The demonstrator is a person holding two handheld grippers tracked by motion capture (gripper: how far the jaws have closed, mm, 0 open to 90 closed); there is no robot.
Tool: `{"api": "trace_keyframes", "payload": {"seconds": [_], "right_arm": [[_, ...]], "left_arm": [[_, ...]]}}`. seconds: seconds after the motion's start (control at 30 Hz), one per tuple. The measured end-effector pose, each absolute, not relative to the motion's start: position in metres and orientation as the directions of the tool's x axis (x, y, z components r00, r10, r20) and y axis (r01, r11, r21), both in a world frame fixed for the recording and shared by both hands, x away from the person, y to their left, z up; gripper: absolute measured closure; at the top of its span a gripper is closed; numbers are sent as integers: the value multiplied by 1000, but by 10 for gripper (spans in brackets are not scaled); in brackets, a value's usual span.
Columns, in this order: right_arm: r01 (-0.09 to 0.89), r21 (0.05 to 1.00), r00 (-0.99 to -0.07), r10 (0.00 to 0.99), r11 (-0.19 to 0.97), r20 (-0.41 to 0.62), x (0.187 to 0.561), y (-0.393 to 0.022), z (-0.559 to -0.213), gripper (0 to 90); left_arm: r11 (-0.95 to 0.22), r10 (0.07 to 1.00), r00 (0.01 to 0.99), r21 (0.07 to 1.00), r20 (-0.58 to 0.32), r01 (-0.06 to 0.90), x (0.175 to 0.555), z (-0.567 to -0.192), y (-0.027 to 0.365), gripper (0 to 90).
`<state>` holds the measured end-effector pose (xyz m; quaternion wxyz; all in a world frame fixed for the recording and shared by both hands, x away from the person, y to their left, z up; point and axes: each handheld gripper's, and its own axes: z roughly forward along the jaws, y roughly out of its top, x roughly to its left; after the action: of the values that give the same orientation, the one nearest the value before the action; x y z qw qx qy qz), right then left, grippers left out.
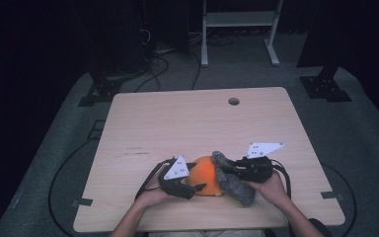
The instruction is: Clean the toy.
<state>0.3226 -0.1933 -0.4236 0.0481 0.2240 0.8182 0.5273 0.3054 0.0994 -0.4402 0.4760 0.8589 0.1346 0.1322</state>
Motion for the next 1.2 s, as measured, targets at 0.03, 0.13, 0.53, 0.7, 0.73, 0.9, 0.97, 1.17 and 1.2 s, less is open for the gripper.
{"api": "trace_keyframes", "payload": {"seconds": [0.03,0.13,0.53,0.7,0.73,0.9,0.97,1.17,1.2], "right_arm": [[325,880,-891,424,347,162,323,-196,-426,783],[342,863,-876,459,372,149,322,-207,-428,783],[220,889,-925,375,403,59,308,-176,-405,783],[258,891,-918,383,373,106,312,-181,-413,783],[258,890,-917,385,375,103,312,-182,-413,783],[272,888,-910,400,372,112,312,-191,-418,783],[273,884,-904,415,380,100,312,-196,-417,783],[231,907,-902,427,351,64,296,-206,-395,783],[218,914,-908,415,343,61,294,-204,-391,783]], "left_arm": [[-508,358,929,855,98,106,305,-440,99,267],[-506,360,927,856,102,102,305,-438,97,263],[-505,362,925,859,120,86,303,-435,88,220],[-448,417,909,870,3,204,313,-438,96,74],[-446,418,908,866,-23,227,316,-439,97,70],[-437,412,911,870,-34,230,314,-440,96,215],[-432,421,907,876,-13,213,311,-436,95,261],[-427,420,907,891,44,155,305,-427,83,314],[-421,423,905,895,50,148,304,-426,81,319]]}}
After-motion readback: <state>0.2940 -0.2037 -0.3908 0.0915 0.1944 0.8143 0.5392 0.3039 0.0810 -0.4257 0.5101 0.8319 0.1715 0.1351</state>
